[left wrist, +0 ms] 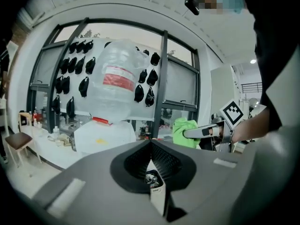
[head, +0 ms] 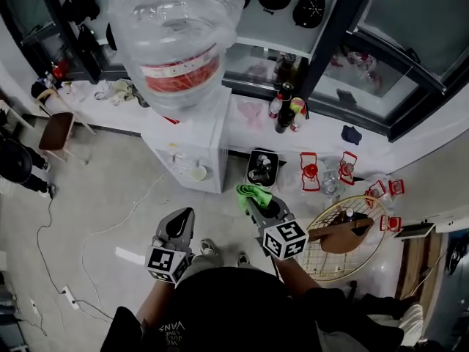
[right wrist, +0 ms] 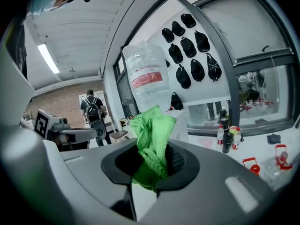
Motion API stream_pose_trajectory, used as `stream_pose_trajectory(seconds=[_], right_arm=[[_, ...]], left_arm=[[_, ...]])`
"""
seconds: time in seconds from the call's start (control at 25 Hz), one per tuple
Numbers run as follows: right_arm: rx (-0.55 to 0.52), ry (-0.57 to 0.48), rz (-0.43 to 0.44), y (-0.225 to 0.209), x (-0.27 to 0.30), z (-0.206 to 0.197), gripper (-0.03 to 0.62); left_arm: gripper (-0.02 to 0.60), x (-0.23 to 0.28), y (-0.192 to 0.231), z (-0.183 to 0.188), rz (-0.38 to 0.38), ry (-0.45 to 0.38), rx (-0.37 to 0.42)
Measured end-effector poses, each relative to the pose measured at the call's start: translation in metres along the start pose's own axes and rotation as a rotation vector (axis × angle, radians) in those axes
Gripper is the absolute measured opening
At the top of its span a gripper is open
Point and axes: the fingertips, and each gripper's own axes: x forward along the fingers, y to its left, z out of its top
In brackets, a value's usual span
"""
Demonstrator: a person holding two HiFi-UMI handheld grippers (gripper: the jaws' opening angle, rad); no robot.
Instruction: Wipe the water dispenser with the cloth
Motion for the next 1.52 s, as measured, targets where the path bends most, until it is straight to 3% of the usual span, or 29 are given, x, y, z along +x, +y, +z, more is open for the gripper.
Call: stream_pose_trajectory(seconds=[0.28, 0.52, 0.72, 1.16, 1.52], right_arm=[[-0.005, -0.023, -0.086, 0.004, 0.049, 0.009, 0.091], [0.016, -0.037, -0.089, -0.011, 0.076, 0.001, 0.091], [0.036, -0.03, -0.04, -0.038, 0.104, -0.008, 0.091], [0.004, 0.07, 0.197, -0.056, 0.184, -0.031, 0.091], [-0.035, 0.119, 0.217, -0.101, 0.238, -0.025, 0.092]], left_arm=[[0.002, 0.031, 0.041, 0.018, -0.136, 0.005, 0.061], [0.002, 0.052, 0.038, 0.011, -0.178, 0.065, 0.056], [0.002, 0.08, 0.035, 0.002, -0.147, 0.105, 0.039], [0.002, 0.15, 0.032, 0.002, -0.076, 0.163, 0.07], [0.002, 0.174, 0.04, -0.005, -0.014, 0.21, 0.042]])
